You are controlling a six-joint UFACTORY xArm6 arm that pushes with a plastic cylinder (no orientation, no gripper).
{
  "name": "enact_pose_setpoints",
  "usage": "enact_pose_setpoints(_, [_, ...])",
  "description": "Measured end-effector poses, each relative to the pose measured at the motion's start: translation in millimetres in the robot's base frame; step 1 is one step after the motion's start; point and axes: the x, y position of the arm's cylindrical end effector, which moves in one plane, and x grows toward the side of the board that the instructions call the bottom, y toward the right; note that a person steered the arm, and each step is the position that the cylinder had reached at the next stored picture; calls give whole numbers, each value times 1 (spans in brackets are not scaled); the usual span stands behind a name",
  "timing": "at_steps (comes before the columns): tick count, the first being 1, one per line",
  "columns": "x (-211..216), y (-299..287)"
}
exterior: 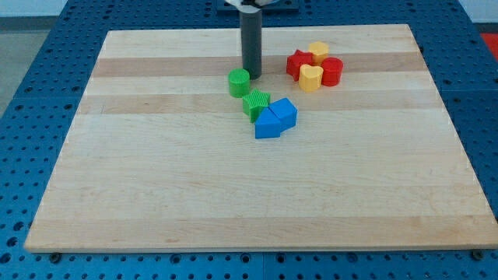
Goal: Nudge the red circle a bit up
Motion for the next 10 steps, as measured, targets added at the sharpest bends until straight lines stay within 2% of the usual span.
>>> enact_pose_setpoints(5, [1, -44])
enact_pose_setpoints(10, [51, -44])
